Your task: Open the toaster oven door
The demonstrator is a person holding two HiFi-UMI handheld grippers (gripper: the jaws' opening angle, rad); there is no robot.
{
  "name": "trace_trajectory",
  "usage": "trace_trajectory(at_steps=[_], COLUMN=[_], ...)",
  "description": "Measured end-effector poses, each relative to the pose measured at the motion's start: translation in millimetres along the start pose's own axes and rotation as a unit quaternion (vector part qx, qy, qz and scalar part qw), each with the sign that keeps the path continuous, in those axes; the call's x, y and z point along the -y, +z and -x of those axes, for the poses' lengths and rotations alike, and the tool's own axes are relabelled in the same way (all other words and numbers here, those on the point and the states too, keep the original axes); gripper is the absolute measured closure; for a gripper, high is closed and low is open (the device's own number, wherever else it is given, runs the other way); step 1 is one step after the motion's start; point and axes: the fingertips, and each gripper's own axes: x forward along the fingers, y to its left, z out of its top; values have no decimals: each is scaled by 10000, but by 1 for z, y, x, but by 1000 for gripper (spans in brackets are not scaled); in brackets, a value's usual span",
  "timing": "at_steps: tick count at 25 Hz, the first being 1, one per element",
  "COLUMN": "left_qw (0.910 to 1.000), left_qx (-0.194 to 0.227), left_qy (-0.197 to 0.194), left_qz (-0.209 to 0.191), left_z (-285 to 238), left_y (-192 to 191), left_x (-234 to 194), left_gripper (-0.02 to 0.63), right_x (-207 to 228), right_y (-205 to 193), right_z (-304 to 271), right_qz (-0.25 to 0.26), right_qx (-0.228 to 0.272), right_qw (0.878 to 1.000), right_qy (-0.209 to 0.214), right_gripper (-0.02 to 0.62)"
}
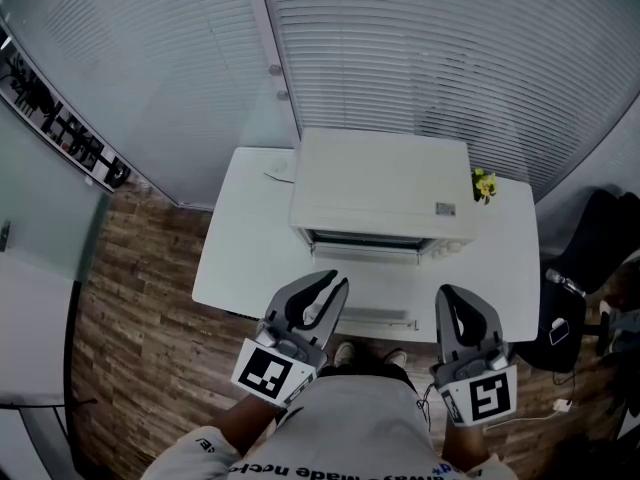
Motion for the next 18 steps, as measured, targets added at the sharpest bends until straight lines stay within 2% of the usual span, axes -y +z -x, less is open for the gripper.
trace_trajectory(at_steps=[18], left_qw=[9999], left_qx=[111], left_qy=[-3], left_qz=[35], left_z=[-1], left_y=[10], left_x=[1], left_gripper=[546], right_x=[5], right_y=[2], right_z=[1], right_qz=[27], right_qx=[-6], right_qw=[10000], right_qy=[-62], right_gripper=[588])
